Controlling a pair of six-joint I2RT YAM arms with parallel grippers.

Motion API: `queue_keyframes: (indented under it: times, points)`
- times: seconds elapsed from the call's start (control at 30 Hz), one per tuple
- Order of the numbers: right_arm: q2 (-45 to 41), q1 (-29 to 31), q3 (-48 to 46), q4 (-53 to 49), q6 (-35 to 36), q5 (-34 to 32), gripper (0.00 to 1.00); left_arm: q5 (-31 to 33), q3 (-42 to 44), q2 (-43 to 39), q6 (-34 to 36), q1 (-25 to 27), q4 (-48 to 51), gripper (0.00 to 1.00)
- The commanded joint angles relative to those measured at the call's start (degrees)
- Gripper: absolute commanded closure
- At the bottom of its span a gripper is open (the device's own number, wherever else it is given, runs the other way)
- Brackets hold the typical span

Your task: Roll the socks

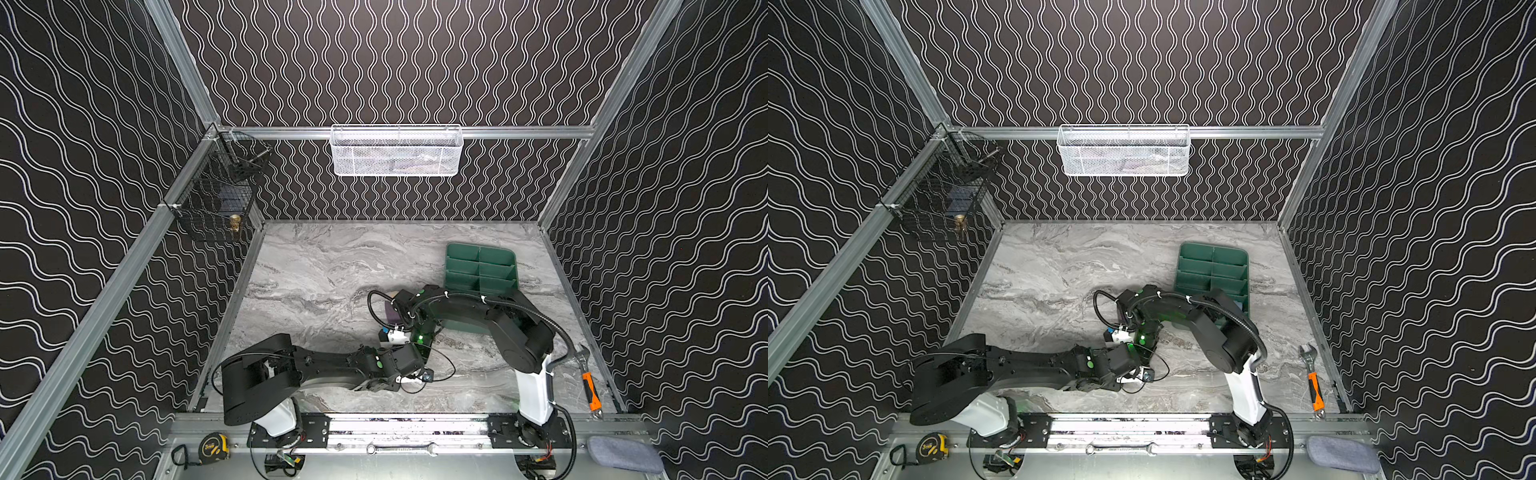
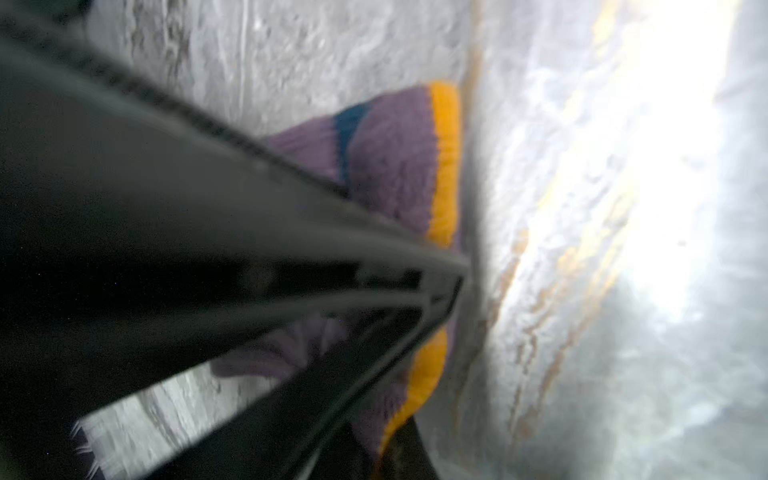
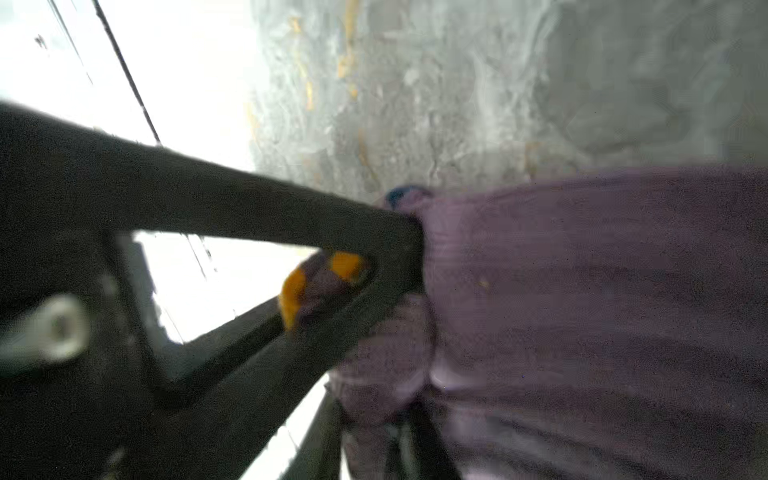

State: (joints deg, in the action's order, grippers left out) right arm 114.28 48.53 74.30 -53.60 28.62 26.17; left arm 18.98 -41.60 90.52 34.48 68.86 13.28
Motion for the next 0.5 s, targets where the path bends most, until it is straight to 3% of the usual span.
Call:
queue_keyframes:
  times: [0.0, 0.1, 0.3, 0.47]
  points:
    - [-3.1, -0.9, -2.6, 9.2, -2.0, -5.7, 0.62, -4.2, 0.6, 0.6, -2.0, -0.3, -3.6, 1.00]
    - [-10.3, -2.7, -4.8, 11.7, -2.7, -6.3, 0.45, -4.7, 0.8, 1.1, -2.1, -0.3, -3.6, 1.00]
    - [-23.9, -8.0, -8.4, 16.6, -4.4, -7.9, 0.42, -7.7, -0.3, 2.5, -2.2, -0.7, -1.8, 1.00]
    - [-34.3, -13.1, -13.0, 24.3, -10.2, -20.2, 0.36, -12.0, -3.3, 3.3, -3.2, -2.7, 4.6, 1.00]
